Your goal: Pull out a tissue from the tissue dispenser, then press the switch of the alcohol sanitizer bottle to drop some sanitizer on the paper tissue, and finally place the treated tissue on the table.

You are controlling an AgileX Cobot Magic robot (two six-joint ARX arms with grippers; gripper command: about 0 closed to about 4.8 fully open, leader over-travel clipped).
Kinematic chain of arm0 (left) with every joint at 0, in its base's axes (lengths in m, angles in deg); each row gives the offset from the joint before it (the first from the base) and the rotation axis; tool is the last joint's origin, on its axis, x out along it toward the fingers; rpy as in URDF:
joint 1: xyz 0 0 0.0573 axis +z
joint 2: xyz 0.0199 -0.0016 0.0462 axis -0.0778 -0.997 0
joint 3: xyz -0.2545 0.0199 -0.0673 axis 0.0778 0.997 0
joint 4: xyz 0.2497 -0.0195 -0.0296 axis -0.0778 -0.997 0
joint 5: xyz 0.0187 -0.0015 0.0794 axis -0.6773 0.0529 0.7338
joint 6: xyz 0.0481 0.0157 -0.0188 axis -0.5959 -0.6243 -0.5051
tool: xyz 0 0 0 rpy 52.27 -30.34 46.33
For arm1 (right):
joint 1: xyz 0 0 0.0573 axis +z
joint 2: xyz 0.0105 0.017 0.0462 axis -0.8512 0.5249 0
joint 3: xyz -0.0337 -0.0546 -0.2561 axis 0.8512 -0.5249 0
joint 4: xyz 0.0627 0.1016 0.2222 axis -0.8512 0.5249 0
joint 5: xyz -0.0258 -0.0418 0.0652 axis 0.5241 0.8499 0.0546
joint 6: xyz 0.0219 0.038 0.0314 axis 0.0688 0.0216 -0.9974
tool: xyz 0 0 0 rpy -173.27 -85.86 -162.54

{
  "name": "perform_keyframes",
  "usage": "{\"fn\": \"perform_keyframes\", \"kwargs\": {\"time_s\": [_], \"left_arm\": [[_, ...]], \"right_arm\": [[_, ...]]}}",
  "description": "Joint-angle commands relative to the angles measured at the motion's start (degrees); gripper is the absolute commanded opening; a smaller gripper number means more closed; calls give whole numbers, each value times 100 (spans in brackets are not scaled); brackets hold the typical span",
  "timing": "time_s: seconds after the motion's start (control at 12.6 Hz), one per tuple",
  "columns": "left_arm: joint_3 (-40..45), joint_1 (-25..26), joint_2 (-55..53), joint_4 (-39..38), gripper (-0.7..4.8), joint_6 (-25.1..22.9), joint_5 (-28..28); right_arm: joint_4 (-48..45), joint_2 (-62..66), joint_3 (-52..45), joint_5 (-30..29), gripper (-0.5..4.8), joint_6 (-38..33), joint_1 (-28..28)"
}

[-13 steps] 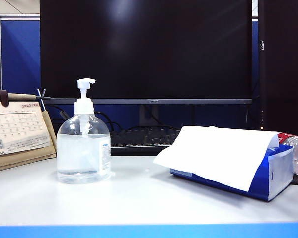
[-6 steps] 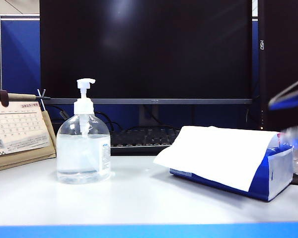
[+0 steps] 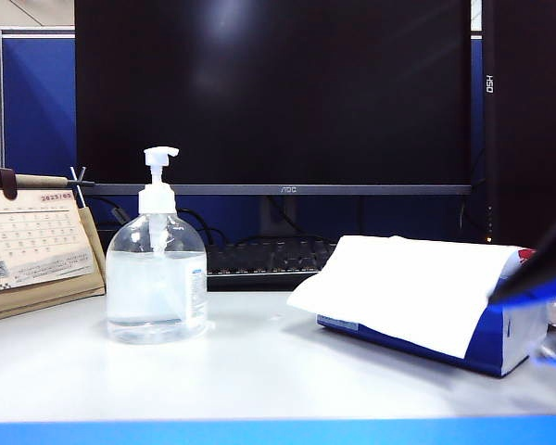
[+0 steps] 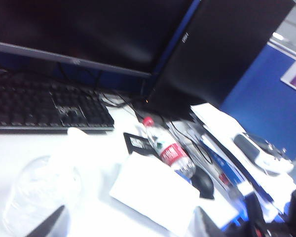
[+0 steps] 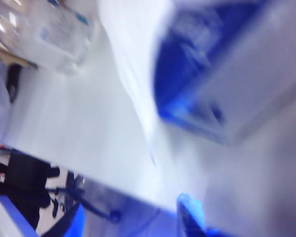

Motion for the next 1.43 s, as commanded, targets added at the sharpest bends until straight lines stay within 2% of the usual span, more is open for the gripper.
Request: {"fn": "perform_keyframes", "kwargs": {"time_s": [0.08,0.32,0.4,0.48,0.56,0.72,0.79,0.87,0.95,1.11,1.19,1.27,1.43], "left_arm": [[-33,-2,-2,-92,328,-28,-212],[-33,-2,-2,-146,328,-35,-236],[-33,-2,0,-280,328,-94,-238],[-35,-2,0,-350,328,-136,-240],[-39,-2,0,-647,328,-310,-358],[-39,0,0,-699,328,-402,-352],[-39,2,0,-699,328,-498,-326],[-39,2,0,-697,328,-584,-328],[-39,2,0,-686,328,-584,-328],[-39,2,0,-675,327,-581,-323],[-39,2,0,-234,327,-579,-192],[-42,2,0,986,327,-380,-76],[-42,2,0,1370,327,-251,129]], "right_arm": [[-1410,1058,-33,142,244,22,7],[-3580,3136,-24,122,244,-46,7],[-4695,4489,162,114,244,-181,7],[-5272,5121,339,-68,244,-179,7],[-6977,6618,1051,-656,243,-695,4],[-7305,6607,1104,-765,243,-699,-46],[-7368,6610,1097,-588,218,-994,-675],[-7882,6612,1158,-660,103,-1290,-1377],[-7884,6612,1158,-605,-5,-1287,-1377],[-7890,6612,1169,-485,-6,-1272,-1379],[-7952,6210,1700,-1539,-6,-1502,-1377],[-7523,5117,2282,-1851,-5,-1668,-1379],[-6747,4522,2732,-2175,-5,-1696,-1379]]}}
